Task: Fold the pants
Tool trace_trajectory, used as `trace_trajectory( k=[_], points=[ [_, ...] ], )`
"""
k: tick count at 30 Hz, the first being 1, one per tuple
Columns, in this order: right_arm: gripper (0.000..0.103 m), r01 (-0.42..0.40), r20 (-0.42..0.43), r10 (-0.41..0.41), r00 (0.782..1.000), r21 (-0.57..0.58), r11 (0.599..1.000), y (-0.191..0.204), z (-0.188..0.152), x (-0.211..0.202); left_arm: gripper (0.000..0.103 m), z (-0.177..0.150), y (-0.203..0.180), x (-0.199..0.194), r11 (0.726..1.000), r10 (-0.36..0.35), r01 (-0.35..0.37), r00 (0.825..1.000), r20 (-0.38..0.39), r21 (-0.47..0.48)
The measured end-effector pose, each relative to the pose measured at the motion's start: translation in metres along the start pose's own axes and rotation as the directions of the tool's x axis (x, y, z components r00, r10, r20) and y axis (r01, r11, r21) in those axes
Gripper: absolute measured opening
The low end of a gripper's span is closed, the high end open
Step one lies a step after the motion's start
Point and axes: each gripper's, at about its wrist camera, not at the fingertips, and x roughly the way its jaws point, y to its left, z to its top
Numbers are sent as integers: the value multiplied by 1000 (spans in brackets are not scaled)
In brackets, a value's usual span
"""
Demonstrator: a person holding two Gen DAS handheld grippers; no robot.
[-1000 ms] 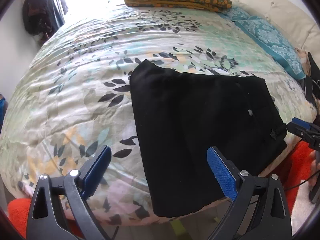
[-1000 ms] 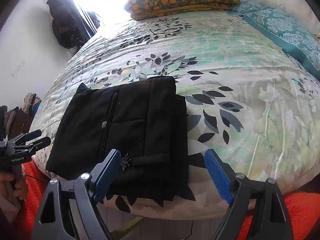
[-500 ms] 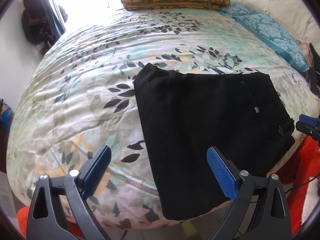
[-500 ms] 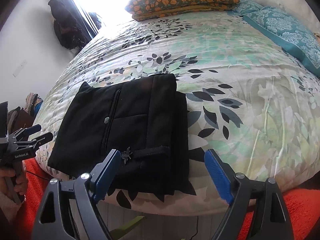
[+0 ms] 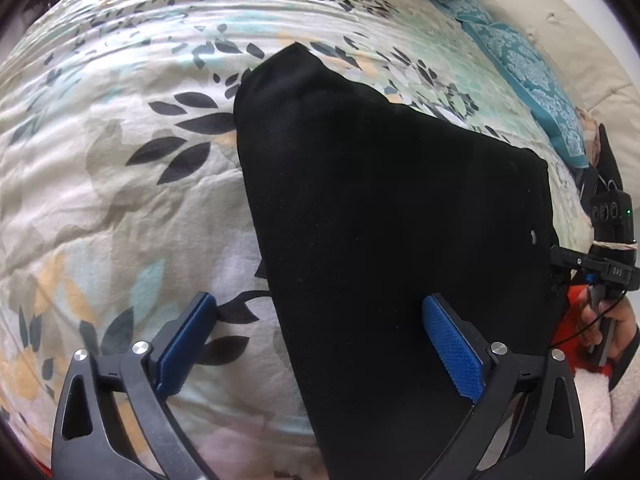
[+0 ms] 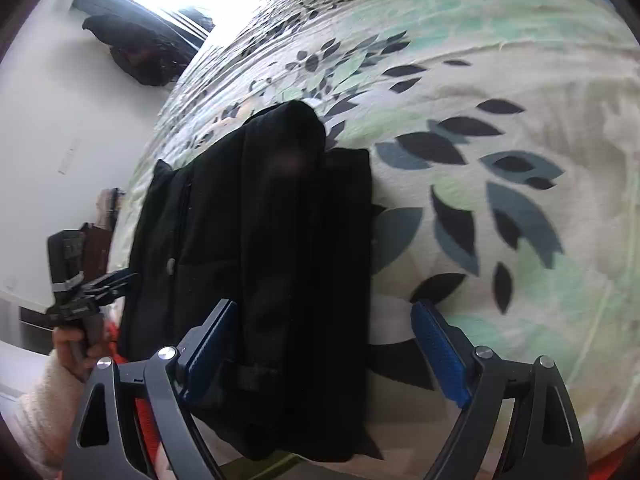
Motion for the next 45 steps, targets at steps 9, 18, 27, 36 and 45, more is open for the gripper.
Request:
trace_trajectory(
  k=[9,18,27,36,45],
  points=[
    [34,0,27,4,1000,-163,987,41,-10,-10,26,2,-13,-20,994,-96,98,995,38,-48],
    [30,-47,79,68,995,-237,970,96,-19,-33,24,-8,3,-70,994,-75,83,992,105,-71],
    [86,107,17,-106,994,-140,984,90,-19,32,70,-22,28,-64,975,209,-195,968,139,-105],
    [103,363,324,-287,902,-208,908,146,-30,-115,102,-43,-51,-223,895,398,-445,768,501,-29],
    [103,515,520,-327,789,-271,813,268,-41,-206,102,-71,-111,-268,863,492,-477,722,486,-166]
  ],
)
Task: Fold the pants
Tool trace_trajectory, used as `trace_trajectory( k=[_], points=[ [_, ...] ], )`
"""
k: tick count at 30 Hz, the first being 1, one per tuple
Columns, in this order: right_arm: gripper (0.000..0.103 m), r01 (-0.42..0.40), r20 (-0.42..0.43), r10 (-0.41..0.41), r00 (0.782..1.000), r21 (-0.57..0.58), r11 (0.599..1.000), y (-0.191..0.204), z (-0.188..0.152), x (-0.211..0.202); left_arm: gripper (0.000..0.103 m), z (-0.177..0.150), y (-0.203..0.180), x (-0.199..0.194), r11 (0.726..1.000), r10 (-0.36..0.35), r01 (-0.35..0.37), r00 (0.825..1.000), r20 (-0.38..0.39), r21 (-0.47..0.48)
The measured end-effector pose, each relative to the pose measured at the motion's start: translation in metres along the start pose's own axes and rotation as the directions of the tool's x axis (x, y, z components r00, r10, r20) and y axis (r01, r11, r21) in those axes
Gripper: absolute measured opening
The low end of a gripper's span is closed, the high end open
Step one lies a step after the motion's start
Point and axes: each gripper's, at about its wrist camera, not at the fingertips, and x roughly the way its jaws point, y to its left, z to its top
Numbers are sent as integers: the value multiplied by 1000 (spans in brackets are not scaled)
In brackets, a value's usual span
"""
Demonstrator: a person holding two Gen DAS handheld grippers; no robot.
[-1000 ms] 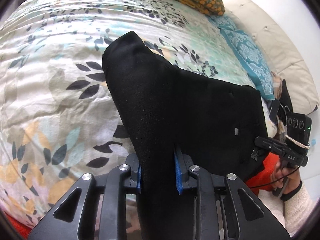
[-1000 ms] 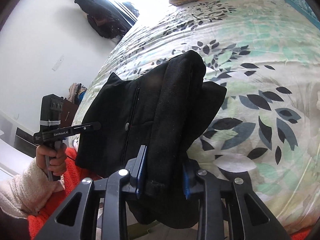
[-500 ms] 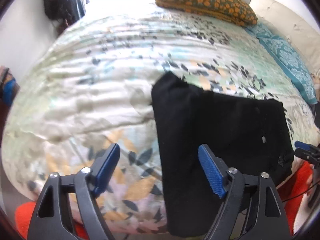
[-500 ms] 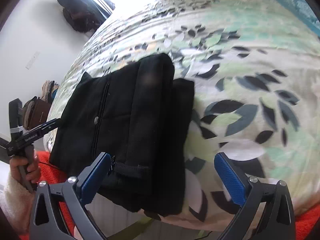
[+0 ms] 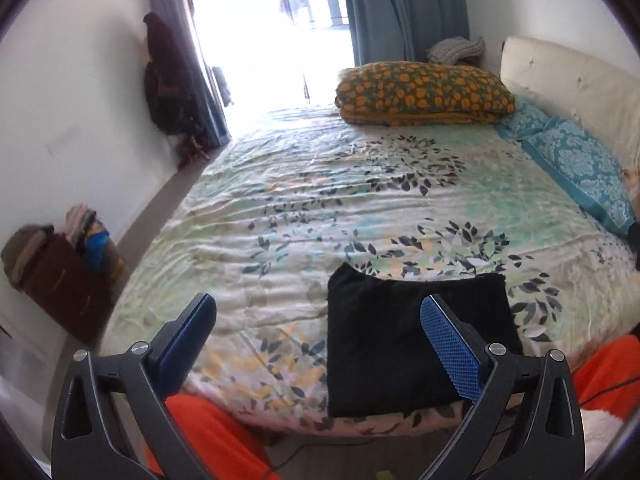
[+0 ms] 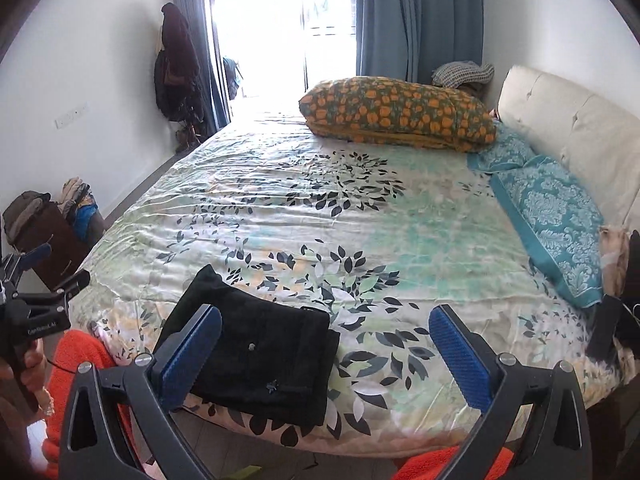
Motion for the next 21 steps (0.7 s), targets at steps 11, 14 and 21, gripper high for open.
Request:
trace_trajectory(
  k=[11,14,21],
  points=[
    [103,-26,-274,4,962,-79,997,81,-114,37,102,-64,-26,6,998,-30,39,981,-191,43],
    [103,37,-202,-51,978,-72,997,76,-102,24,102,-61,-24,5,998,-43,49,982,-186,29],
    [103,19,-224,-39,974,-89,996,89,-91,14,102,-64,-24,7,997,-58,66,971,-233,26]
  ],
)
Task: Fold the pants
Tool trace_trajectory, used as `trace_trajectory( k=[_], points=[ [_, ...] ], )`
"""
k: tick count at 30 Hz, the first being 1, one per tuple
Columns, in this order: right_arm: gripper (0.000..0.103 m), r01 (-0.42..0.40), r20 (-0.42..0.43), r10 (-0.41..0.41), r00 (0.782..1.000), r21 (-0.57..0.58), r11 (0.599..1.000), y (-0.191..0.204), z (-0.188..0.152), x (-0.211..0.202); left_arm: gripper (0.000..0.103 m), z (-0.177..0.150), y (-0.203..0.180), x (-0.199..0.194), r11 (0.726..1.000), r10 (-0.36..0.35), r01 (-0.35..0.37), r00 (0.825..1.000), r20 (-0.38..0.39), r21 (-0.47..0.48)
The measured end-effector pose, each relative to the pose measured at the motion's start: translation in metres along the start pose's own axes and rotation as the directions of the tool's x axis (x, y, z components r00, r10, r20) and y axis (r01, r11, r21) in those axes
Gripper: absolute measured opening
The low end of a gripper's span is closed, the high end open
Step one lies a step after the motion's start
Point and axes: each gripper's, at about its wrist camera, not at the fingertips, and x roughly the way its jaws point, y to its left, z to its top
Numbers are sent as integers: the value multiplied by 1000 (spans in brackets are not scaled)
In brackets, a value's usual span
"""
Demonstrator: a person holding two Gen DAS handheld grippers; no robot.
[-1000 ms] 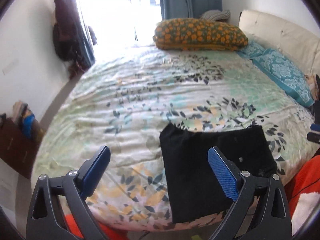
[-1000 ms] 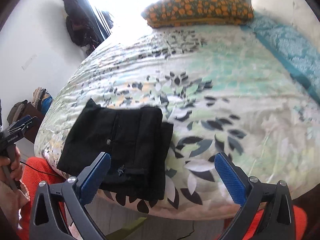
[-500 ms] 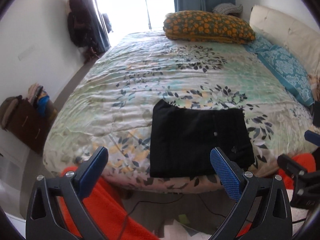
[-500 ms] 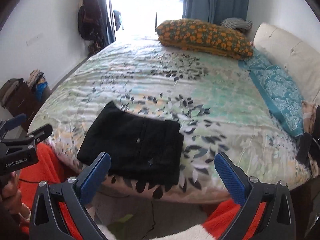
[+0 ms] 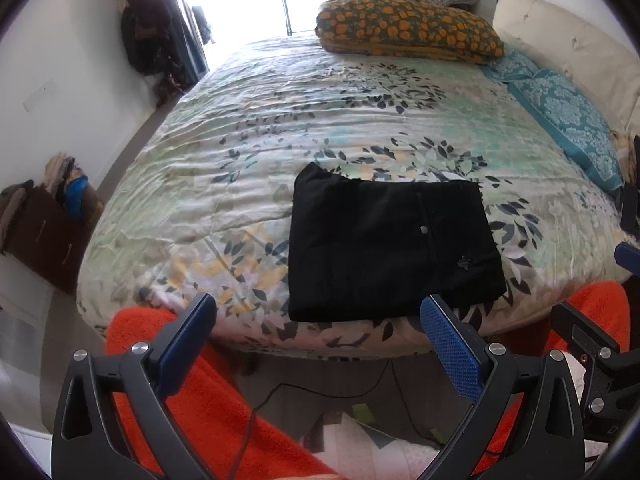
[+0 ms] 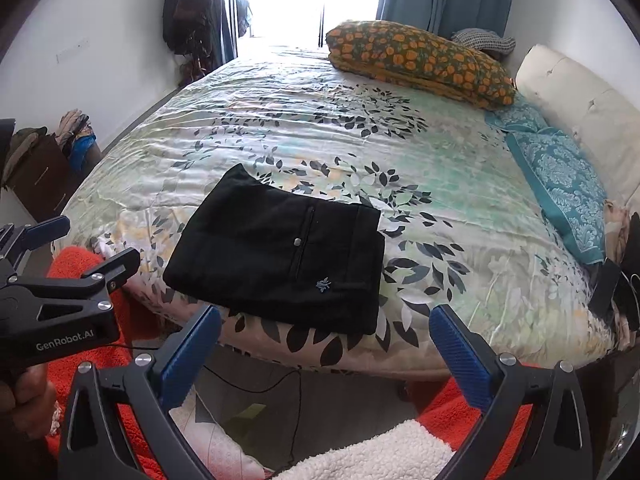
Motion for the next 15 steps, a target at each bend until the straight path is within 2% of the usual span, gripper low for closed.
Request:
trace_trajectory(
  k=[7,15],
  points=[
    [103,0,-36,1,999,17,1000,0,-4,3,102,1,3,1,999,-32,31,999,-31,-18],
    [103,-4,-55,6,998,22,1000,1,-4,9,102,-1,1,4,999,-36,36,998,-45,-9]
  ],
)
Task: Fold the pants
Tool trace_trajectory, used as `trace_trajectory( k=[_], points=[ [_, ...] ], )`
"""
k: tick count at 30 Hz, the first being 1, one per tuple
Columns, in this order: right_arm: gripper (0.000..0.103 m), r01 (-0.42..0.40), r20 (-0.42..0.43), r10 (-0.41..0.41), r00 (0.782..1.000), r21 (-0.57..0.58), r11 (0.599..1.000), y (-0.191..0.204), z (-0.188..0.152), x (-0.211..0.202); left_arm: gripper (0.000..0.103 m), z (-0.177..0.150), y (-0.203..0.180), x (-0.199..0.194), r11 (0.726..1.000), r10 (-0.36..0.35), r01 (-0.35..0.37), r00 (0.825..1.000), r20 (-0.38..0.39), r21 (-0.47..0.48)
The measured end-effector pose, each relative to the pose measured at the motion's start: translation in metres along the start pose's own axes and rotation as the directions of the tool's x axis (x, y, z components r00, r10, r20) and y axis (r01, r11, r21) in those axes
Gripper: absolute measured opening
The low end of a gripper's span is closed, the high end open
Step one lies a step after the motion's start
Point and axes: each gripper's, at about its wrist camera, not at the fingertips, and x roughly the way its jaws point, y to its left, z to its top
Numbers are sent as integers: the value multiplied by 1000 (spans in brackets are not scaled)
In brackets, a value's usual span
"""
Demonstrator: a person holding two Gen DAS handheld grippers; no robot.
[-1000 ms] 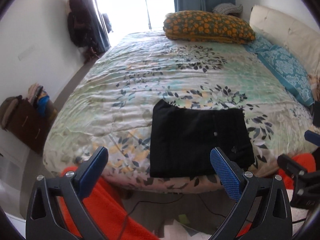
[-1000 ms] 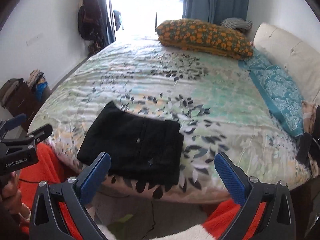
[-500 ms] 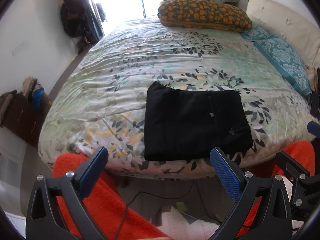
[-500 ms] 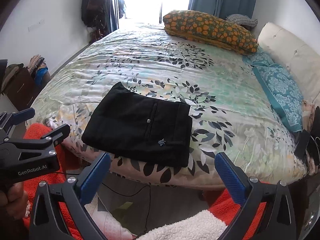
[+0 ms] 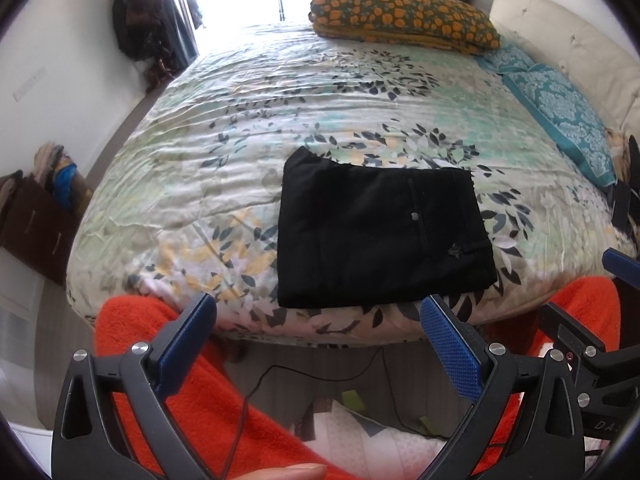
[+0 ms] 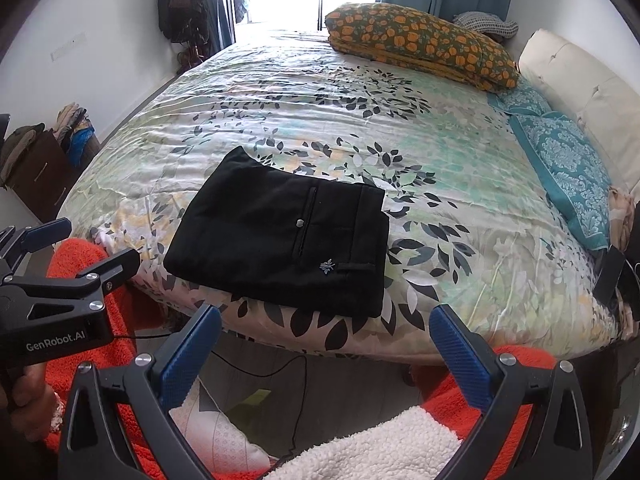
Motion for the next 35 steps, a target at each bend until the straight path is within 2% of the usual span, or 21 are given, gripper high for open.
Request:
trace_trajectory(
  k=[35],
  points=[
    [103,-5,-31,6,999,14,1000,0,-5,12,102,-4,2,6,1000,-1,1,1000,-9,23]
  ],
)
